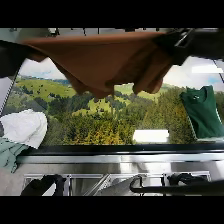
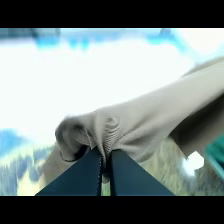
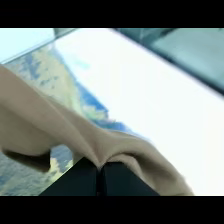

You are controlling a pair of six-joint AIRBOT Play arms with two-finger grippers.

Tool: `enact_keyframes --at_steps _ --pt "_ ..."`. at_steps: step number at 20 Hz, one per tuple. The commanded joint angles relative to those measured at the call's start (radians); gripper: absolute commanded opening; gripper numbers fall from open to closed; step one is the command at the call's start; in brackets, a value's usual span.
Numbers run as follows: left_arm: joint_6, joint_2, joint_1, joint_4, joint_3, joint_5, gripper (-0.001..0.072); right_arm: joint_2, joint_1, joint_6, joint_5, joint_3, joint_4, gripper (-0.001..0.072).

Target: Fold the shirts.

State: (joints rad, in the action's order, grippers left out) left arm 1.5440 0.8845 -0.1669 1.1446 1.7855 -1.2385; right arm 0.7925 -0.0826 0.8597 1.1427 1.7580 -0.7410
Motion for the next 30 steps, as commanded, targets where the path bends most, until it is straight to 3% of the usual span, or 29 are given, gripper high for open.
enact_keyframes --at_steps 1,7,12,16,17,18,20,21,22,23,26,30 --pt "-0.018 -0.068 0.037 0.013 0.125 -0.08 0.0027 -0.112 0.001 0.012 0.022 0.014 -0.153 0.0021" --pt "-0.037 0.059 0.037 0.014 -0.126 -0.131 0.0027 0.108 -0.001 0.084 0.196 -0.034 -0.149 0.0021" --pt "-0.106 0.328 0.037 0.015 -0.347 -0.13 0.0027 0.418 -0.018 0.068 0.195 -0.235 0.009 0.0022" --pt "-0.179 0.562 0.037 0.014 -0.463 -0.132 0.0026 0.661 -0.047 0.072 0.18 -0.283 0.039 0.0029" --pt "-0.183 0.616 0.037 0.015 -0.464 -0.134 0.0027 0.697 -0.048 0.072 0.171 -0.283 0.065 0.0098" --pt "-0.183 0.66 0.046 0.014 -0.454 -0.14 0.0027 0.713 -0.046 0.072 0.15 -0.283 0.088 0.0219" --pt "-0.182 0.742 0.064 0.013 -0.38 -0.18 0.0028 0.705 -0.035 0.071 0.112 -0.272 0.099 0.0259" --pt "-0.18 0.772 0.077 0.011 -0.333 -0.22 0.012 0.689 -0.023 0.072 0.116 -0.256 0.097 0.0263" --pt "-0.171 0.795 0.092 0.011 -0.284 -0.269 0.0463 0.66 -0.004 0.073 0.129 -0.246 0.095 0.0374" --pt "-0.161 0.805 0.105 0.011 -0.245 -0.309 0.0681 0.625 0.019 0.092 0.145 -0.246 0.094 0.0514" --pt "-0.156 0.769 0.137 0.006 -0.227 -0.338 0.0675 0.52 0.108 0.172 0.232 -0.249 0.022 0.0526" --pt "-0.167 0.645 0.137 0.003 -0.444 -0.2 0.0675 0.394 0.182 0.223 0.265 -0.413 -0.061 0.0524"
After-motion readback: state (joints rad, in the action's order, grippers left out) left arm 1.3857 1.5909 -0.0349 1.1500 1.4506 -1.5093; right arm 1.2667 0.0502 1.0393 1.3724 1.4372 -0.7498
